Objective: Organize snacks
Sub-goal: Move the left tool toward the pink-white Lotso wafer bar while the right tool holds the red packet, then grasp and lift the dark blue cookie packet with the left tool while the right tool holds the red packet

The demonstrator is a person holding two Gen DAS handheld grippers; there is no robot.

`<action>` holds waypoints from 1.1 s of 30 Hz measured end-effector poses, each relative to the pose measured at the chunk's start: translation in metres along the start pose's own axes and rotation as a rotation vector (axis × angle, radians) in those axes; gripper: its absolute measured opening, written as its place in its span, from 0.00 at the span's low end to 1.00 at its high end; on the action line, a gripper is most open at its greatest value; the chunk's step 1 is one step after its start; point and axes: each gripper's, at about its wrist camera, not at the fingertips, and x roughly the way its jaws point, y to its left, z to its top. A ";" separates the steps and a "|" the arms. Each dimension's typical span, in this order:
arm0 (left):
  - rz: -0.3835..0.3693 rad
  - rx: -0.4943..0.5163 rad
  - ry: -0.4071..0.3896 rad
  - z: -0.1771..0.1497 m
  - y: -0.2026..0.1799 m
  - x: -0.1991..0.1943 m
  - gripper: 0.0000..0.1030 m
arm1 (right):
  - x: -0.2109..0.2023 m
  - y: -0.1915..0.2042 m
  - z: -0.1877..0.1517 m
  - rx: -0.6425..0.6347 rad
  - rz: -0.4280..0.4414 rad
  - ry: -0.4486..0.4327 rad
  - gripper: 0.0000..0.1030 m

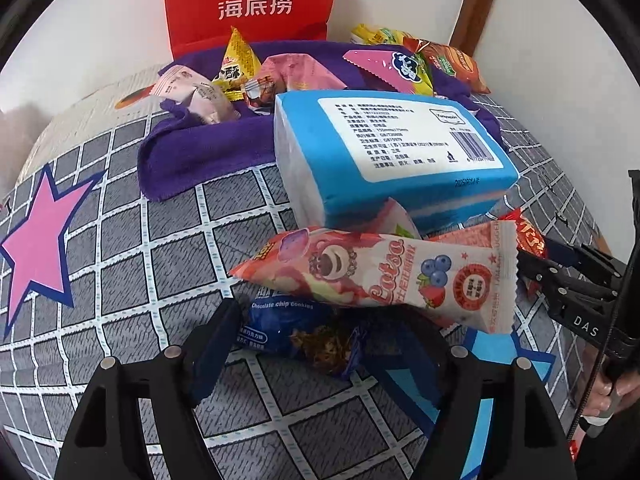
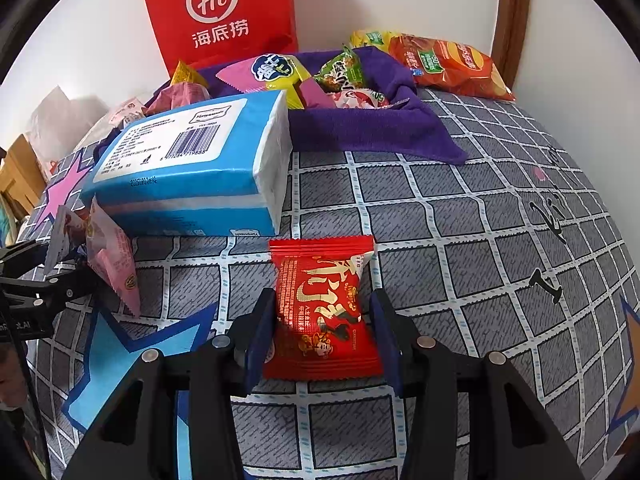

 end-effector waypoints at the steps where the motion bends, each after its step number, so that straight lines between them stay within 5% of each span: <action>1: 0.007 0.007 -0.006 0.000 -0.001 0.001 0.73 | 0.000 0.000 0.000 0.000 -0.001 -0.001 0.45; 7: 0.078 0.056 -0.022 0.000 -0.010 0.002 0.56 | 0.001 -0.001 0.001 -0.002 0.006 0.005 0.45; 11: 0.023 -0.002 -0.021 -0.001 0.004 -0.005 0.47 | 0.000 -0.002 0.001 -0.016 -0.012 0.008 0.45; 14: -0.025 -0.030 -0.027 0.000 0.009 -0.012 0.47 | -0.005 -0.007 0.000 0.001 -0.012 0.007 0.44; 33: -0.031 -0.010 -0.156 -0.014 -0.002 -0.091 0.46 | -0.068 0.003 0.001 0.005 -0.008 -0.079 0.44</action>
